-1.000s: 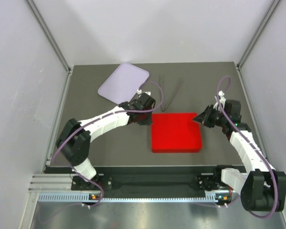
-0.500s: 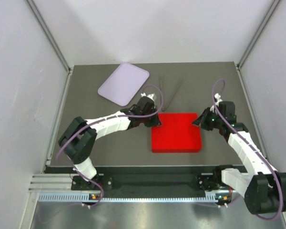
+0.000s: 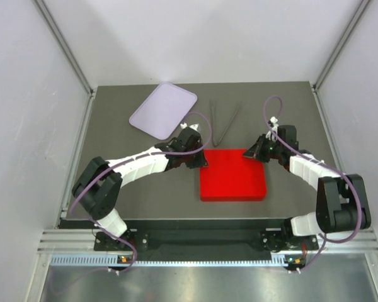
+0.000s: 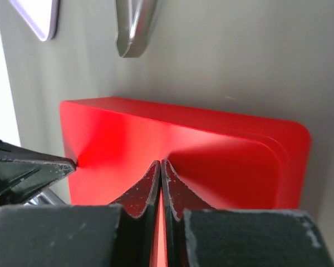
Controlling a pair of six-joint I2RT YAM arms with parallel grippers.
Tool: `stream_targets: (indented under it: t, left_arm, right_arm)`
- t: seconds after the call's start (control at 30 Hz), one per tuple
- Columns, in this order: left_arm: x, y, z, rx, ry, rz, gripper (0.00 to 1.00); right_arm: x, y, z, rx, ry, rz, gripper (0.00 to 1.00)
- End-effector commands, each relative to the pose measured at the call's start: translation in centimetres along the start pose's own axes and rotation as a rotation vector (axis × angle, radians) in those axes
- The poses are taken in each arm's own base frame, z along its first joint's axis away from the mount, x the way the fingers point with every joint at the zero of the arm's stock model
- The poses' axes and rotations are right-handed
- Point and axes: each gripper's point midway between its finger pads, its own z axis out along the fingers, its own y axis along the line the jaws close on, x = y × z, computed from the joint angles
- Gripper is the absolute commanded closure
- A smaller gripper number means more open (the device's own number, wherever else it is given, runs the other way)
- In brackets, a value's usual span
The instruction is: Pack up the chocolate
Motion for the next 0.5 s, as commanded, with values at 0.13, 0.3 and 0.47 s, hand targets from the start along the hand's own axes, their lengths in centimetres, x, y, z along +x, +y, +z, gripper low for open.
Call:
stream_targets:
  t: [0.13,0.3,0.47]
  left_arm:
    - [-2.6,-1.4,-4.7,0.007,-0.060,0.072,1.00]
    - [-5.7,-6.0,-11.6,0.145,-0.154,0.209,1.00]
    - [-5.4,-7.5,-17.8,0.270,-0.237,0.289,0.66]
  right_arm:
    - [-2.4,5.9,-5.0,0.009,-0.046,-0.113,0.98]
    - [-3.4,9.5,-9.9,0.009,-0.130,-0.212,0.90]
    - [-1.5,9.5,-14.1,0.057,-0.204,-0.314,0.56]
